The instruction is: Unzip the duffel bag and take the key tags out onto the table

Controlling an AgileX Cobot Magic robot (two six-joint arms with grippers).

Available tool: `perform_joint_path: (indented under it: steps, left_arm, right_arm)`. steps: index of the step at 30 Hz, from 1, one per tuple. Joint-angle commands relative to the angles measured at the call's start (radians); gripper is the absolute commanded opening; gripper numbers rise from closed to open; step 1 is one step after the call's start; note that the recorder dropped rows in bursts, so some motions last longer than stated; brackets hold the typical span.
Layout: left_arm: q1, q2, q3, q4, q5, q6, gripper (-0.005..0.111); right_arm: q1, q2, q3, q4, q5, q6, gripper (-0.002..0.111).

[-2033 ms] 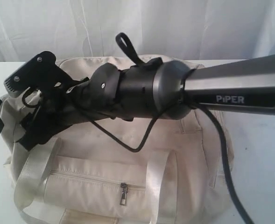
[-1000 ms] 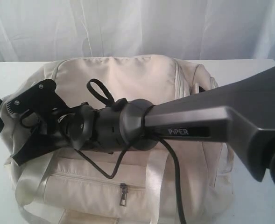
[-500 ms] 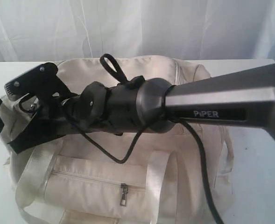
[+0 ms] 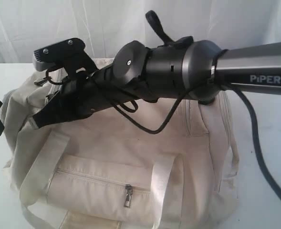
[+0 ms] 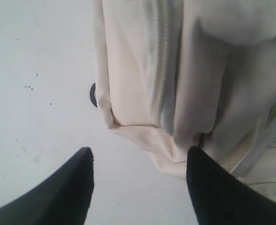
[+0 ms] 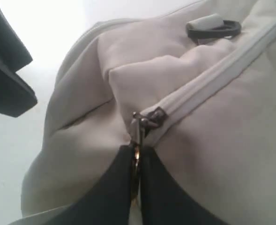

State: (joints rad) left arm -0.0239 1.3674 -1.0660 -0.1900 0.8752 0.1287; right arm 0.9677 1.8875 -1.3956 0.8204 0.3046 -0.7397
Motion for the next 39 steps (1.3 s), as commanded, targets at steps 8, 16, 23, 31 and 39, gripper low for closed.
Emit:
perform_joint_path:
  steps: [8, 16, 23, 31, 39]
  left_arm:
    - [0.001, -0.009, 0.007, -0.030, 0.014, -0.006, 0.062]
    - [0.001, -0.009, 0.007, -0.032, 0.014, -0.002, 0.062]
    - [0.001, -0.009, 0.007, -0.032, 0.014, -0.002, 0.062]
    - [0.001, -0.009, 0.007, -0.032, 0.014, -0.002, 0.062]
    - [0.001, -0.009, 0.007, -0.032, 0.014, 0.001, 0.062]
  right_arm:
    - [-0.052, -0.030, 0.000, -0.036, 0.031, 0.021, 0.006]
    - [-0.052, -0.030, 0.000, -0.095, 0.014, 0.001, 0.026]
    - [-0.050, -0.018, 0.000, -0.095, 0.060, 0.001, 0.044]
    - [0.014, 0.069, 0.000, -0.092, 0.055, -0.122, 0.062]
    - [0.099, 0.095, 0.000, -0.093, -0.186, -0.131, 0.062]
